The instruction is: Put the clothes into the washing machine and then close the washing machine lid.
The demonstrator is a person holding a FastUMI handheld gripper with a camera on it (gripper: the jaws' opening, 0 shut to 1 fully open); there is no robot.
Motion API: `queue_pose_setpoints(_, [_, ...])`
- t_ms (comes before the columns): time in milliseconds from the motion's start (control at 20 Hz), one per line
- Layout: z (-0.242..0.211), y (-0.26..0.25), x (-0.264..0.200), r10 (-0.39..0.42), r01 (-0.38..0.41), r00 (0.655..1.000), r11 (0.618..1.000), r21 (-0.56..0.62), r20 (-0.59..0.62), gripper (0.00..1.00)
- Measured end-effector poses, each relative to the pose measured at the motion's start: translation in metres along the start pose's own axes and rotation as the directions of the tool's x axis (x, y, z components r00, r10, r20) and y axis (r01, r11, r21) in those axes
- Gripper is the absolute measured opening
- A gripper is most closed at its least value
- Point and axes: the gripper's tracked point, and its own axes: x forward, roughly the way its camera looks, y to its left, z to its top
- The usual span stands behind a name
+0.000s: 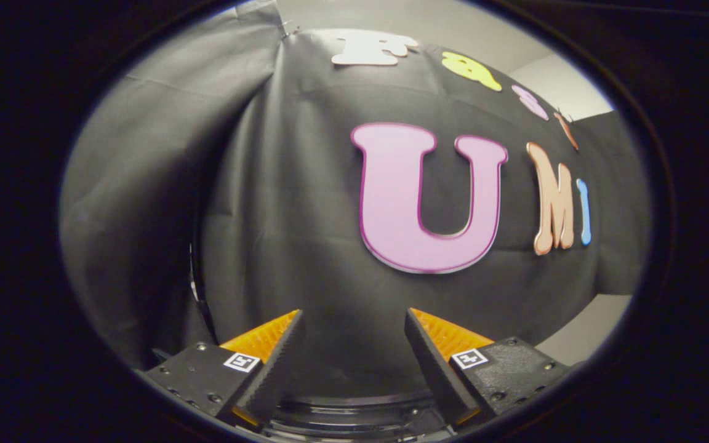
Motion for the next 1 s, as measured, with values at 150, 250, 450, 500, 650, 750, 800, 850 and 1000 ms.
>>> queue_pose_setpoints(150, [-0.047, 0.006, 0.002, -0.015, 0.020, 0.992, 0.999, 0.039, -0.125, 0.97])
queue_pose_setpoints(250, [-0.032, 0.009, -0.002, -0.003, 0.004, 0.999, 1.000, 0.028, -0.046, 0.97])
queue_pose_setpoints(450, [-0.027, 0.006, -0.004, 0.029, -0.029, 0.999, 0.998, 0.062, 0.016, 0.98])
queue_pose_setpoints(500, [-0.027, 0.004, -0.005, 0.030, -0.031, 0.999, 0.998, 0.056, 0.019, 0.98])
queue_pose_setpoints(650, [-0.032, 0.001, -0.017, 0.027, -0.027, 1.000, 0.998, 0.061, 0.001, 0.98])
queue_pose_setpoints(750, [-0.031, 0.001, -0.016, 0.023, -0.022, 1.000, 0.998, 0.058, -0.011, 0.98])
queue_pose_setpoints(800, [-0.030, 0.000, -0.017, 0.019, -0.019, 1.000, 0.998, 0.055, -0.017, 0.98])
queue_pose_setpoints(850, [-0.032, -0.001, -0.020, 0.017, -0.016, 1.000, 0.998, 0.056, -0.021, 0.98])
queue_pose_setpoints(1000, [-0.029, -0.004, -0.023, 0.005, -0.003, 1.000, 0.999, 0.054, -0.027, 0.98])
